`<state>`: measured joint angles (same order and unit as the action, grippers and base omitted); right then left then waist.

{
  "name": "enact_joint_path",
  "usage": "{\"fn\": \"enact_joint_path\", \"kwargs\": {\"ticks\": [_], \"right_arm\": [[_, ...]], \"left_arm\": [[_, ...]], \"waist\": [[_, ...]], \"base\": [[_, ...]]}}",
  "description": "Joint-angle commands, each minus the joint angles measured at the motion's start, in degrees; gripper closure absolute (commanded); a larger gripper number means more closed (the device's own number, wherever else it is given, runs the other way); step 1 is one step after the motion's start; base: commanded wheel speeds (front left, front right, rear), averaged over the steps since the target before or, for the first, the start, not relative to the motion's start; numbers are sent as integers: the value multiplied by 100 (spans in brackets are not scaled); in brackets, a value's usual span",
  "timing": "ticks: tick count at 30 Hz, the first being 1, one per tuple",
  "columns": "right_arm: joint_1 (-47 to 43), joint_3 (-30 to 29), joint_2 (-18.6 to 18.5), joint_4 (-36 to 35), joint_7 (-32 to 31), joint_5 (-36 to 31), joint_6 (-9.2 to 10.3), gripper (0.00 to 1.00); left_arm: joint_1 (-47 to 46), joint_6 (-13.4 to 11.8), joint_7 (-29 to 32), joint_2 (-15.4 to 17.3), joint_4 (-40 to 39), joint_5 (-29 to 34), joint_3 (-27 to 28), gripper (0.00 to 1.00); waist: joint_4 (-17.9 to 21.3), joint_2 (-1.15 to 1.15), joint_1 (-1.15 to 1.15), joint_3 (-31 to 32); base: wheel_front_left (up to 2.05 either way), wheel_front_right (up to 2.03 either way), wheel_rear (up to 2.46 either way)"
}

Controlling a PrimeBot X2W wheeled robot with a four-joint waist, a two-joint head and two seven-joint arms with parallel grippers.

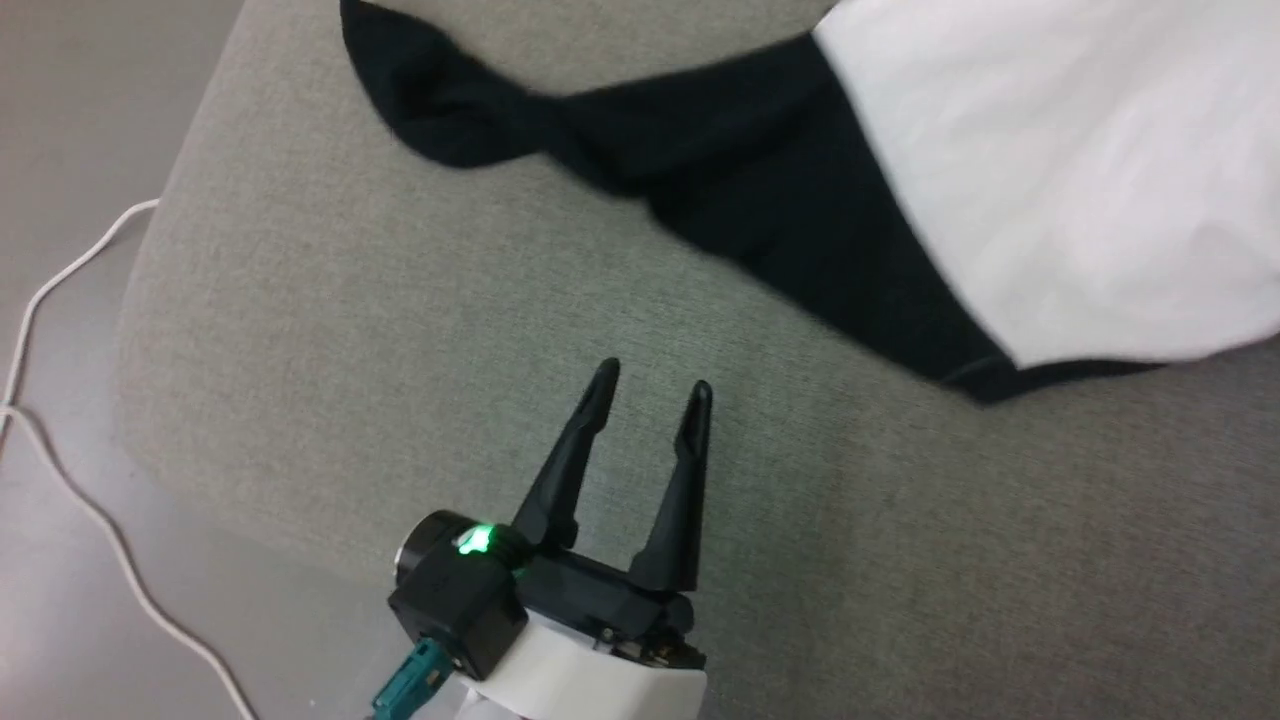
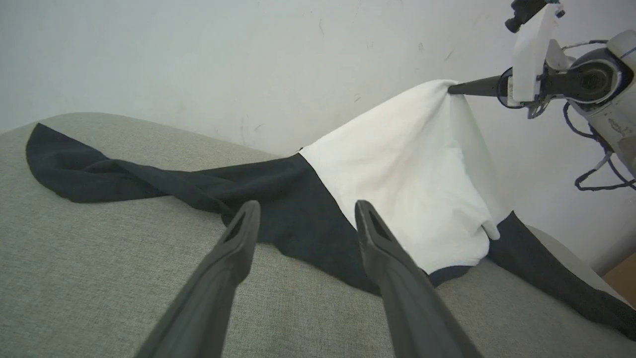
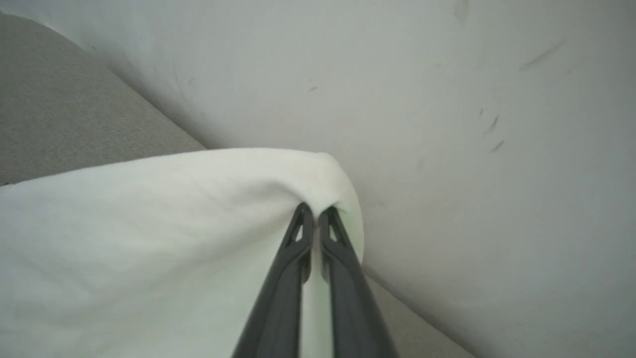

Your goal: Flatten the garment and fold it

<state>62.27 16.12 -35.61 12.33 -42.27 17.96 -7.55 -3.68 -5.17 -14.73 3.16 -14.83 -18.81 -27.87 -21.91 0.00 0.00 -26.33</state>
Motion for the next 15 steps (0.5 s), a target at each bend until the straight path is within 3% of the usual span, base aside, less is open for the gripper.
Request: {"fn": "enact_joint_path", "kwargs": {"ticks": [1,8,9,10,11,12,15], "right_arm": [[247,169,-89,98,156,-144,6,100],[678,694,-265,919,700,-570,6,100],[652,741,-258,1040,720,-580,6,94],[620,774,-236,1150,749,-587,6,65],[583,814,-214,1247,779,-593,6,8],[551,859,-193,1319,815,-581,6,0],[497,997,-146,1417,1001,-473,6,0]], "left_arm": [[-104,-13,-27,-28,-14,-74,-76,0],[-202,-87,-27,-28,-5,-299,-441,0],[-219,-103,-27,-28,-19,-321,-477,0],[-237,-122,-27,-28,-28,-336,-503,0],[-256,-142,-27,-28,-29,-346,-523,0],[-277,-159,-27,-28,-22,-347,-538,0],[-346,-186,-27,-28,19,-293,-541,0]], "waist": [[-344,0,0,-276],[-855,0,0,-571],[-892,0,0,-608],[-910,0,0,-633],[-916,0,0,-644],[-912,0,0,-651],[-816,0,0,-627]], "base": [[0,0,0],[0,0,0],[0,0,0],[0,0,0],[0,0,0],[0,0,0],[0,0,0]]}}
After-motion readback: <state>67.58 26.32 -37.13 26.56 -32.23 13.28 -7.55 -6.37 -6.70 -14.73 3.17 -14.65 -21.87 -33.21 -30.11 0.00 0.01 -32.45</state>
